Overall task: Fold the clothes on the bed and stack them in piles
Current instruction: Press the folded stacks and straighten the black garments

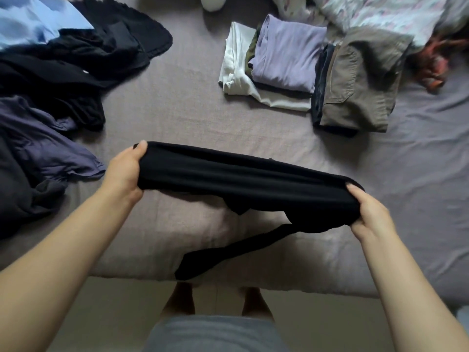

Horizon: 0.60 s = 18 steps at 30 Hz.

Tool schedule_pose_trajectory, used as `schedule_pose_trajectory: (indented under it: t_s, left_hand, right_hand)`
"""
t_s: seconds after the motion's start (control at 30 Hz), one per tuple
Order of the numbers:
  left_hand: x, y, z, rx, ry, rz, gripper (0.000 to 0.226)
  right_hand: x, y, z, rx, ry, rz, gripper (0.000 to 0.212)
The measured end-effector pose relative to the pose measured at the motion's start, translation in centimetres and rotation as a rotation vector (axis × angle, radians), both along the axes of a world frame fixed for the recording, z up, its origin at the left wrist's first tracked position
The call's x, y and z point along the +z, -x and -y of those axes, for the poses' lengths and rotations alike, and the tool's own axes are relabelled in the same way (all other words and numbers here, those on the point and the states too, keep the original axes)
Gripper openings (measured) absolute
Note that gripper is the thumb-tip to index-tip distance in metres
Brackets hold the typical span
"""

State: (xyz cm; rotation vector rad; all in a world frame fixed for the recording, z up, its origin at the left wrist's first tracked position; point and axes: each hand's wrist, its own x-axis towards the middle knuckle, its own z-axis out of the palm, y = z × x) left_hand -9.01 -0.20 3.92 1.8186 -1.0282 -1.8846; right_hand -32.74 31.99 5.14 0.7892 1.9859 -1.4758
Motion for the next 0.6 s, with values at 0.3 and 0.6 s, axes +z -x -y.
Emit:
schedule_pose_trajectory:
  t_s: [0.3, 0.6]
  left_hand:
    - [-1.5, -2.0, -4.5, -0.333, 0.054, -0.034, 0.015]
    - [-12.1, -6.7, -12.5, -1.259, -0.104, 0.628, 0.023]
  right_hand:
    - [-2.1, -0.6, -1.8, 0.417, 0.130, -0.061, 0.016]
    - [-9.2, -3.8, -3.4, 1.233, -0.516, 0.432, 0.051]
